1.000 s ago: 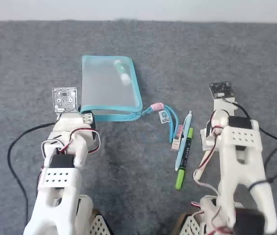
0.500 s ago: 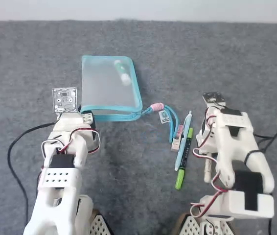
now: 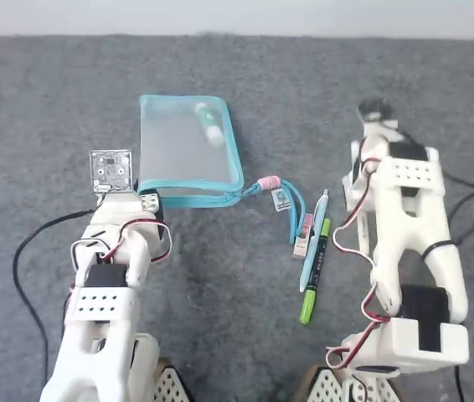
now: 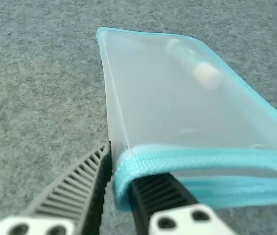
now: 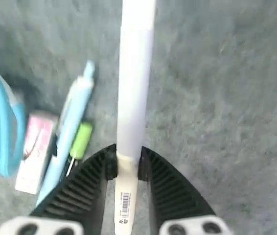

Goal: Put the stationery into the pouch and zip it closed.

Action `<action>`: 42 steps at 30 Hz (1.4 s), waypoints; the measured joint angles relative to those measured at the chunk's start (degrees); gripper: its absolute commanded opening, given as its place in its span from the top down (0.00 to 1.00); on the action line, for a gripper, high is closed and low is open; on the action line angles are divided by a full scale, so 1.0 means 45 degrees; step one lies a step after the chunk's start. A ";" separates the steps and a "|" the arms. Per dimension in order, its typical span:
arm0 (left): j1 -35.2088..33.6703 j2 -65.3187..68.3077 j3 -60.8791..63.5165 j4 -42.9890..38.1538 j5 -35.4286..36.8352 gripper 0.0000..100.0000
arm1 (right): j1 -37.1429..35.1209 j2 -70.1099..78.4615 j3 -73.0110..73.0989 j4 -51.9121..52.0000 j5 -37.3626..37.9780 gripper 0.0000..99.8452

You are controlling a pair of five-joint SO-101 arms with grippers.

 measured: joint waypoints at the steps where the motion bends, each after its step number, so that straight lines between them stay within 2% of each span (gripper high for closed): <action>1: 0.0000 0.0000 0.0000 0.0000 0.0000 0.99 | -0.0059 0.0000 -0.0098 0.0000 0.0000 0.99; 9: 0.0000 0.0000 0.0000 0.0000 0.0000 0.99 | -0.1074 0.0000 -0.0156 0.0039 0.0527 0.84; 17: -0.0352 0.0000 0.0000 0.0000 0.0000 0.99 | -0.1055 0.0000 0.0723 0.0371 0.0469 0.86; 27: -0.0332 0.0000 0.0000 0.0000 0.0000 0.99 | -0.0996 0.0000 0.3946 -0.1719 0.0293 0.86; 34: -0.0332 0.0000 0.0000 0.0000 0.0000 0.99 | -0.0801 0.0000 0.4864 -0.3282 0.0293 0.98; 42: -0.0332 0.0000 0.0000 0.0000 0.0000 0.99 | -0.0586 -0.0078 0.4943 -0.3380 0.0000 0.99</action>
